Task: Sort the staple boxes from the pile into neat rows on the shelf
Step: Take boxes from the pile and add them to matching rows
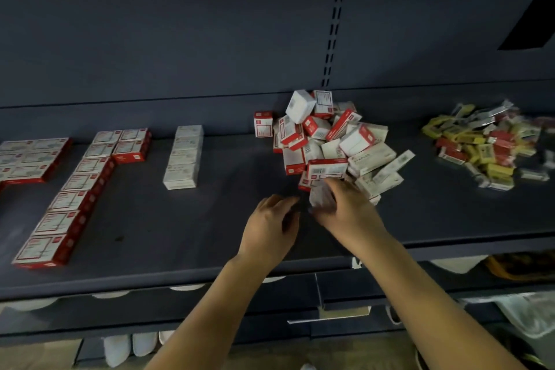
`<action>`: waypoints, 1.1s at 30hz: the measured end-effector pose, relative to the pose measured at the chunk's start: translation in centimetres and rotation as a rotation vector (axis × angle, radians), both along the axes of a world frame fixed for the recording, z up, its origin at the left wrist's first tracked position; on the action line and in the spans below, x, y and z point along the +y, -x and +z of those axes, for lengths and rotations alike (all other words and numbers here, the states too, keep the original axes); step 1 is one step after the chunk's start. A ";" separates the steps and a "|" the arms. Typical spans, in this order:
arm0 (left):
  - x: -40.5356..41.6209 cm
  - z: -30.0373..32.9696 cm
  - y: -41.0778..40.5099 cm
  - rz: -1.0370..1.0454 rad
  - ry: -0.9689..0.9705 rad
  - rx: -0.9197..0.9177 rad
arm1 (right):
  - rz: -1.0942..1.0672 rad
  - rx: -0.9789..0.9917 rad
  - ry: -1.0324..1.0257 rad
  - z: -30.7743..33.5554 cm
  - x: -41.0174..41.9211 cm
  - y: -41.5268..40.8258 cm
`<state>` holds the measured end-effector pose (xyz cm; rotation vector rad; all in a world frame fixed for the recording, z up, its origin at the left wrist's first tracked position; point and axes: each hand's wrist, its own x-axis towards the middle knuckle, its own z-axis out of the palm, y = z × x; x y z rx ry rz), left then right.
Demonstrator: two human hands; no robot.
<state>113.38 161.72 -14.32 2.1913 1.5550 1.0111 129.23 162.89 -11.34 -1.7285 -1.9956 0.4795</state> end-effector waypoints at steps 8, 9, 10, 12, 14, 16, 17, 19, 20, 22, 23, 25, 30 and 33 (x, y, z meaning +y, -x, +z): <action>0.6 0.4 -1.3 0.048 0.133 -0.170 | -0.004 0.367 0.063 0.2 0.1 -1.0; 0.6 0.6 -1.3 0.048 0.199 -0.236 | -0.010 0.436 0.089 0.3 0.2 -1.2; 0.6 0.8 -1.3 0.046 0.276 -0.334 | -0.014 0.503 0.108 0.4 0.3 -1.4; 0.5 1.4 -1.2 0.066 0.424 -0.579 | -0.007 0.645 0.140 0.6 0.4 -1.5; 0.1 2.1 -1.0 0.109 0.562 -0.789 | 0.027 0.798 0.165 1.0 0.4 -1.4; -0.2 2.4 -0.6 0.115 0.647 -0.937 | 0.050 0.923 0.199 1.2 0.4 -1.1; -0.3 2.5 -0.4 0.102 0.663 -1.001 | 0.059 0.964 0.210 1.3 0.5 -0.9; -0.7 2.7 0.0 0.091 0.674 -1.119 | 0.073 0.995 0.214 1.3 0.6 -0.4; -0.8 2.8 0.2 0.097 0.679 -1.165 | 0.073 1.001 0.216 1.2 0.6 -0.1; -1.0 2.9 0.7 0.106 0.697 -1.226 | 0.065 1.022 0.227 1.1 0.6 0.4; -1.1 3.0 0.9 0.103 0.708 -1.248 | 0.060 1.034 0.238 1.0 0.6 0.6; -1.1 3.2 1.4 0.095 0.724 -1.276 | 0.057 1.059 0.270 1.1 0.6 1.2; -0.9 3.9 3.1 0.072 0.711 -1.306 | 0.088 1.043 0.289 1.9 0.9 3.0; -0.8 4.1 4.9 0.069 0.662 -1.324 | 0.092 1.031 0.303 2.0 1.0 4.8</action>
